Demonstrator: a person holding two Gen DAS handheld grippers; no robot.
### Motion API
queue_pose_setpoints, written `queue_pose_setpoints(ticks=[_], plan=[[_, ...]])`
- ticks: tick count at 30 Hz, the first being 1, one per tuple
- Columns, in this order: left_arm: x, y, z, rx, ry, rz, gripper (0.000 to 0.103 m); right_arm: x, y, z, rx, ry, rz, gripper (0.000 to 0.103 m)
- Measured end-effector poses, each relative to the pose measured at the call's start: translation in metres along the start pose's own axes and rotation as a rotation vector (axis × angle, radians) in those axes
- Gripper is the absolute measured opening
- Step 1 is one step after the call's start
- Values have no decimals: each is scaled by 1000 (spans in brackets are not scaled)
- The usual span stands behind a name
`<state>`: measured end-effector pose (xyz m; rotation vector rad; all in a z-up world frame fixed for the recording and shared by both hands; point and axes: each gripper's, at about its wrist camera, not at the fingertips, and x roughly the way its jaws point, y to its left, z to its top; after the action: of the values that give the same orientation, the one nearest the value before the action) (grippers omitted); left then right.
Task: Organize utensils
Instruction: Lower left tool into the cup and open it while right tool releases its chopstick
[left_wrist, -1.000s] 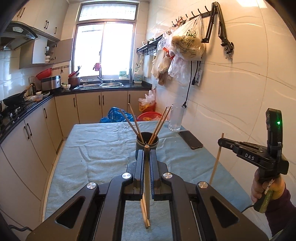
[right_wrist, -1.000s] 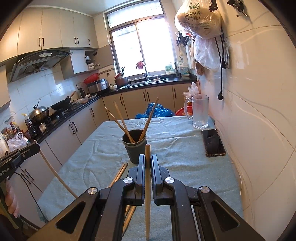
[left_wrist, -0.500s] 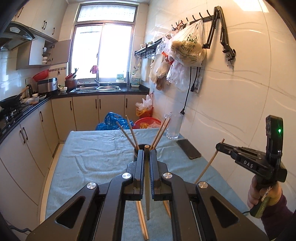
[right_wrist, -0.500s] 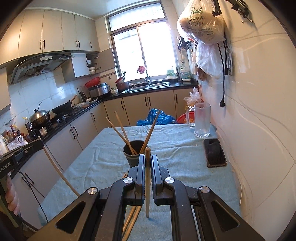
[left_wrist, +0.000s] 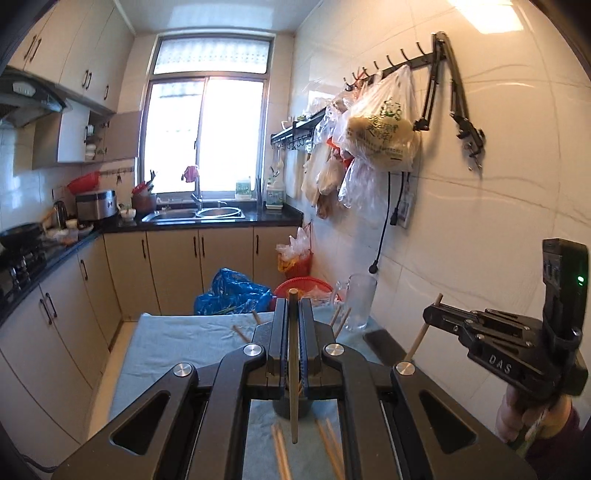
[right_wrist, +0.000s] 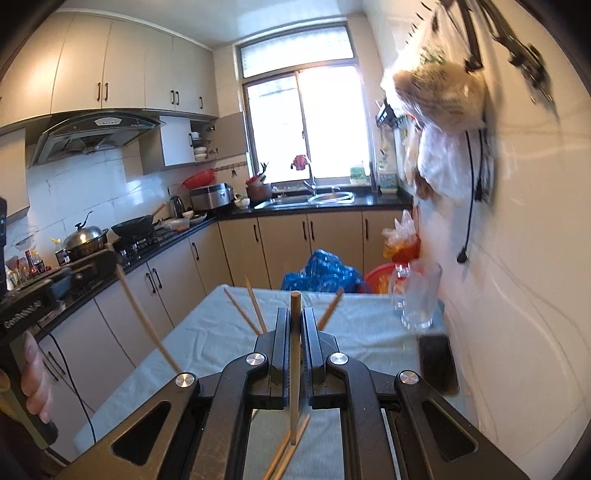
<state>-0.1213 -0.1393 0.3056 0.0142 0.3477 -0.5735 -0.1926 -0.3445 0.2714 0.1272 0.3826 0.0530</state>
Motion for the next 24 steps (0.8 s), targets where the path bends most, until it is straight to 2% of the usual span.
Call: queue_pose_setpoints(ticks=[3,7,13,18,21,24], plan=[[20,0,13,-21,-5,-1,5,10,3,16,-3,-20,10,7],[42,-2,30,-8,-50,22,5,24,6,34,2,-41,24,7],[81,6,42,-46,-33,26,5,48,-1,51,49,-64,36,7],[107,15,34,-73,-1,30,5,72,-14,52,112,-66,42,7],[124,19,21,-78,33,36,5,84,-17,43,111,-76,9,7],[143,23,7,-89,90,31,5,99,-24,31,129,-46,11,7]])
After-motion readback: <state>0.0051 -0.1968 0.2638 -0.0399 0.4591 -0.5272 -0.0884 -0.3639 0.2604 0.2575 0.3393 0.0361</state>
